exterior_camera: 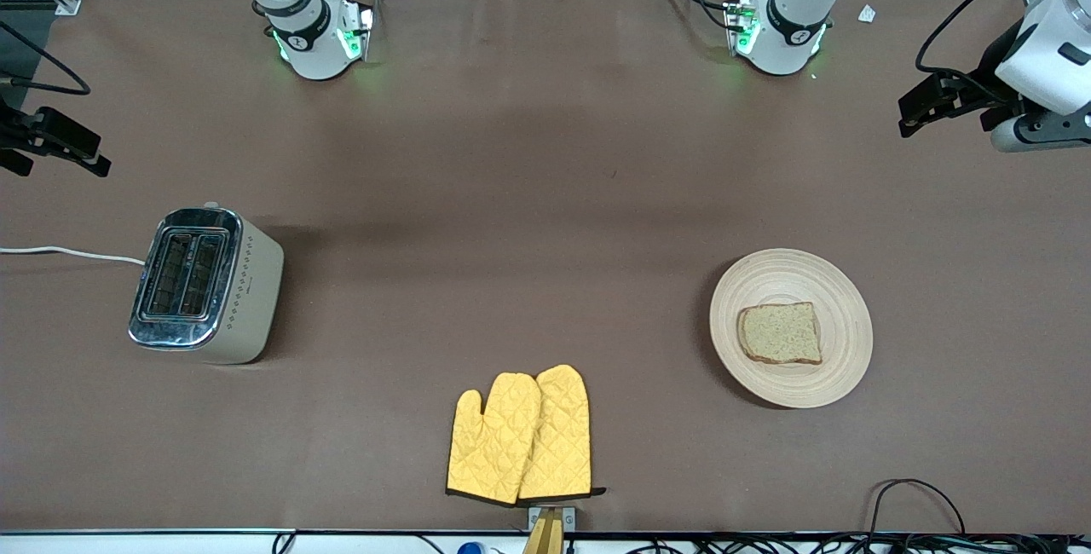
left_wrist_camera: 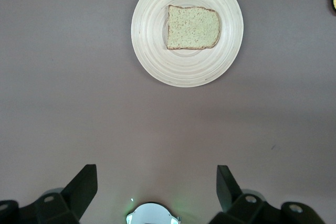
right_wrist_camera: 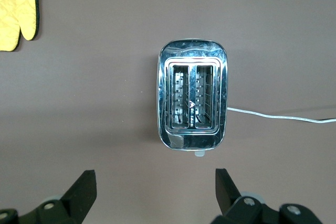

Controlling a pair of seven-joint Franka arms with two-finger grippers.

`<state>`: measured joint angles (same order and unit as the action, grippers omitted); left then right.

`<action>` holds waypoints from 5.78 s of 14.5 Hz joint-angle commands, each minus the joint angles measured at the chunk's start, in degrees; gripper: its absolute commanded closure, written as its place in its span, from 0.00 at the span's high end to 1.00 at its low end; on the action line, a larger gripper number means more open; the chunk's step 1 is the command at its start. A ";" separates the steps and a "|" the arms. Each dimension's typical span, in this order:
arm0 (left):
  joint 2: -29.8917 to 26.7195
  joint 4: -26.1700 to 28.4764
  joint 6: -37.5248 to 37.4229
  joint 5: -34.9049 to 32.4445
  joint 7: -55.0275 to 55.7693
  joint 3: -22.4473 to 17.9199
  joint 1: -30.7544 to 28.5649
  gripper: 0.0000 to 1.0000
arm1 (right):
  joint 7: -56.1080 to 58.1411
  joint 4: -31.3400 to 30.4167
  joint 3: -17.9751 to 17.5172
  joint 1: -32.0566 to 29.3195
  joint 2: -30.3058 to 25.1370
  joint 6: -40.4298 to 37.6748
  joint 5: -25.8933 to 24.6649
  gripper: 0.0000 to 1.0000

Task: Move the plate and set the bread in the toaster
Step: 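Lower the left gripper beside the wooden plate rim, then grip the wooden plate rim with the left gripper, then slide the plate toward the table middle with the left gripper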

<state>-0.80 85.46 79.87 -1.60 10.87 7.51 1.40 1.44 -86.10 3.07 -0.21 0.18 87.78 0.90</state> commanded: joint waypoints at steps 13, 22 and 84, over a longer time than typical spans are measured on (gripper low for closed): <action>12.99 -3.98 10.73 4.41 -2.95 -2.06 -4.65 1.00 | -0.21 -0.47 -0.26 -0.41 -0.62 -0.24 -0.29 1.00; 32.42 -3.98 27.00 22.76 -26.31 -1.97 -19.23 1.00 | -0.21 -0.47 -0.35 -0.41 -0.53 -0.24 -0.29 1.00; 49.31 10.24 46.75 57.05 -53.32 24.91 -15.66 0.00 | 0.23 -0.56 -0.26 -0.49 -0.62 -0.42 -0.29 1.00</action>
<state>50.47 91.61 122.21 51.77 -42.62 29.68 -14.60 1.44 -86.17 3.14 -0.23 0.19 87.58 0.90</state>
